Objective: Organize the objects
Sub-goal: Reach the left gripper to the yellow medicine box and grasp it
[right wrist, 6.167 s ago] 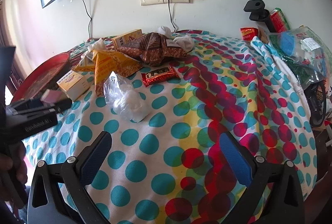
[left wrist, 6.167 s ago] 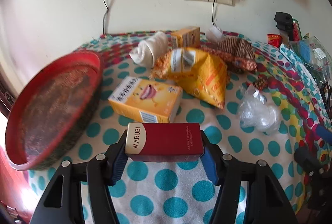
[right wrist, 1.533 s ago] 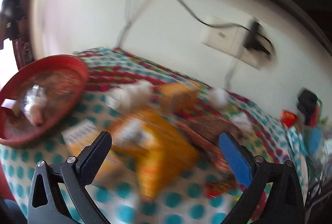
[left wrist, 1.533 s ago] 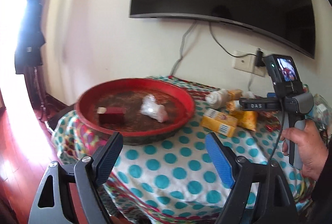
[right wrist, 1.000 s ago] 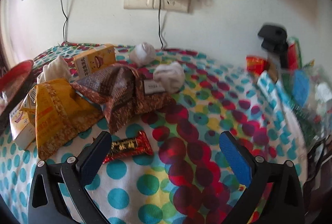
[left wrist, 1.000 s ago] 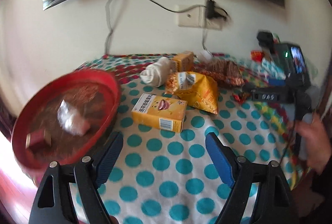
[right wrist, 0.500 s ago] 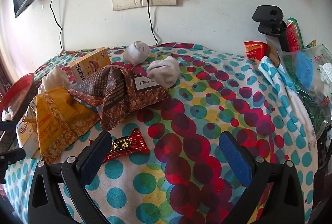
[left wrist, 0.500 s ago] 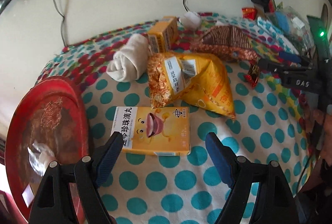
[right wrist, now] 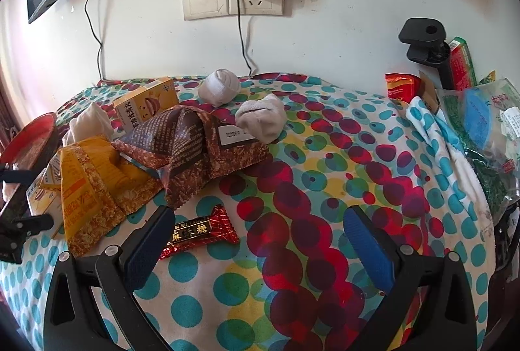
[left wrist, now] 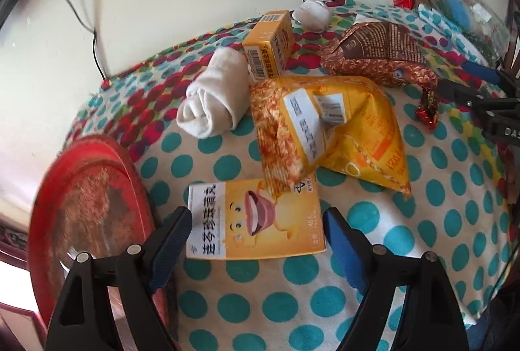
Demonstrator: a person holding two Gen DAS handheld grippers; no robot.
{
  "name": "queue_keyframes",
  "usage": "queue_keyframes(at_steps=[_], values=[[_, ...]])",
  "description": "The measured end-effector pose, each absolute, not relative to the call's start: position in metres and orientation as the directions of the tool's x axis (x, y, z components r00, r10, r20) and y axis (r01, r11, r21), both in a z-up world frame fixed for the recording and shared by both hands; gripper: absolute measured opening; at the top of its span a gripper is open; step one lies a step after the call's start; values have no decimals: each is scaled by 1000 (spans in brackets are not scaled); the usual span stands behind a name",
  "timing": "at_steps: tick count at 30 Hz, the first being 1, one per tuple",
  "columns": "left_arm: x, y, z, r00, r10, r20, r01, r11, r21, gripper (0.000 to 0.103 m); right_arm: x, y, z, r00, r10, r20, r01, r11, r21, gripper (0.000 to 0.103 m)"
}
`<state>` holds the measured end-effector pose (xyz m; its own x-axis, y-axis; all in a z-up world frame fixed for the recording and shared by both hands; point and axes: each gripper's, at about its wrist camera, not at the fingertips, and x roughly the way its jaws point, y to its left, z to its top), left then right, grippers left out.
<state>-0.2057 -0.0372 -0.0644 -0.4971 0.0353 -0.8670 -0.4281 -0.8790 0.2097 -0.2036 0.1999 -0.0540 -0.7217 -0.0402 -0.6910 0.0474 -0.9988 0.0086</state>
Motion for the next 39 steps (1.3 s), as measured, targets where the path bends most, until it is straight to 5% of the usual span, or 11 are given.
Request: queue_keyframes(at_steps=[6,10,13,16,25,34,39], values=[[-218,-31,-55,-419,92,-903,-534,-830,163,85,-204,199,-53,-722,-47,-690,55,-998,11,103],[-204,-33,-36,-402,245,-882,-699,-705,123,85,-204,199,-52,-721,-57,-691,62,-998,17,103],[-196,-29,-40,-460,161,-873,-773,-557,305,85,-204,199,-53,-720,-61,-691,67,-998,19,103],[-202,-27,-47,-420,114,-900,-825,-462,326,86,-205,199,-53,-718,-62,-694,68,-997,19,103],[-213,-28,-38,-195,89,-977,-942,-295,161,86,-207,200,-55,-709,-71,-702,72,-997,28,103],[-214,-14,-80,-162,-20,-987,-985,-63,163,85,-207,199,-55,-702,-64,-709,75,-997,15,103],[-218,-10,-75,-106,29,-994,-990,-98,102,82,-207,197,-55,-707,-47,-706,69,-998,-3,103]])
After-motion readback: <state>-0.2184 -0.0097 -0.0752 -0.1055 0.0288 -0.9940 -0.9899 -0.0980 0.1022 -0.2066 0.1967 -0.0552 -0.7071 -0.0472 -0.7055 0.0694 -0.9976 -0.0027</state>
